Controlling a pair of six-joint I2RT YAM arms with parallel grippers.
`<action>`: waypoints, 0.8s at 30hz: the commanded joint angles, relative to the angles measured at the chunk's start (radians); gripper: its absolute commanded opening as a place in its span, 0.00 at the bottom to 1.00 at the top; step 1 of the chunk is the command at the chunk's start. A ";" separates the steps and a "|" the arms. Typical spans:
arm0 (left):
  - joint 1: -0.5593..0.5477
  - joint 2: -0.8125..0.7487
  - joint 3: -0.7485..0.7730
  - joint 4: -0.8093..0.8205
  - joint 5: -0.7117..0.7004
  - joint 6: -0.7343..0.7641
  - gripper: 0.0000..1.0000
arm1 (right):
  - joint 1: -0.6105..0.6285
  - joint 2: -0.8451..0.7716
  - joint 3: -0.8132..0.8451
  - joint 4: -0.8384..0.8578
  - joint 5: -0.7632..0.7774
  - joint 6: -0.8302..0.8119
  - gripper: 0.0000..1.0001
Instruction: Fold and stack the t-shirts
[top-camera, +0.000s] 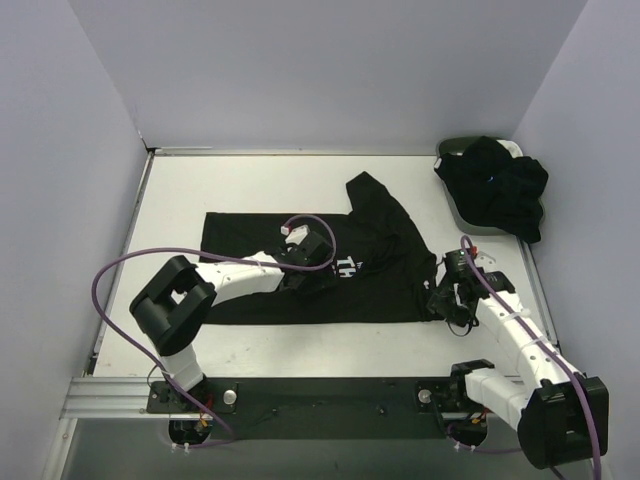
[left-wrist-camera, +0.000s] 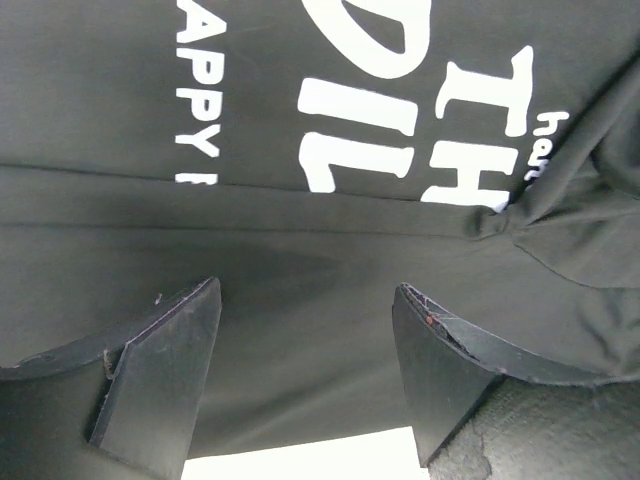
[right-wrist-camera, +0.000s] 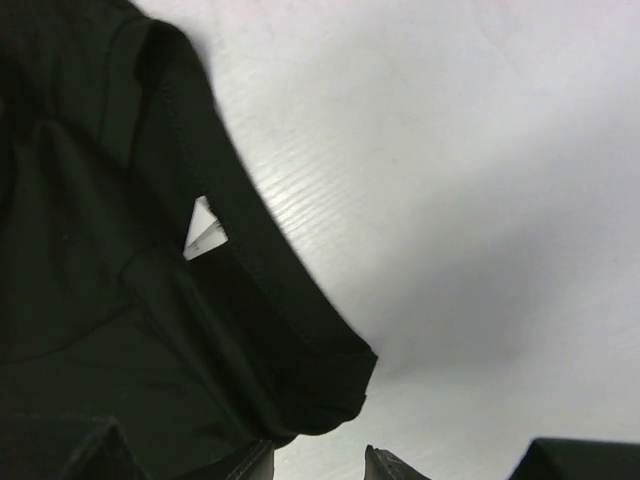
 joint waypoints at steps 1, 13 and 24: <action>0.026 0.027 0.020 0.081 0.051 0.003 0.79 | -0.081 -0.018 -0.025 -0.054 -0.027 0.048 0.40; 0.080 0.027 -0.058 0.164 0.116 0.013 0.79 | -0.138 0.025 -0.059 -0.025 -0.032 0.081 0.40; 0.082 0.016 -0.106 0.190 0.143 0.026 0.78 | -0.202 0.124 -0.028 0.042 -0.049 0.074 0.38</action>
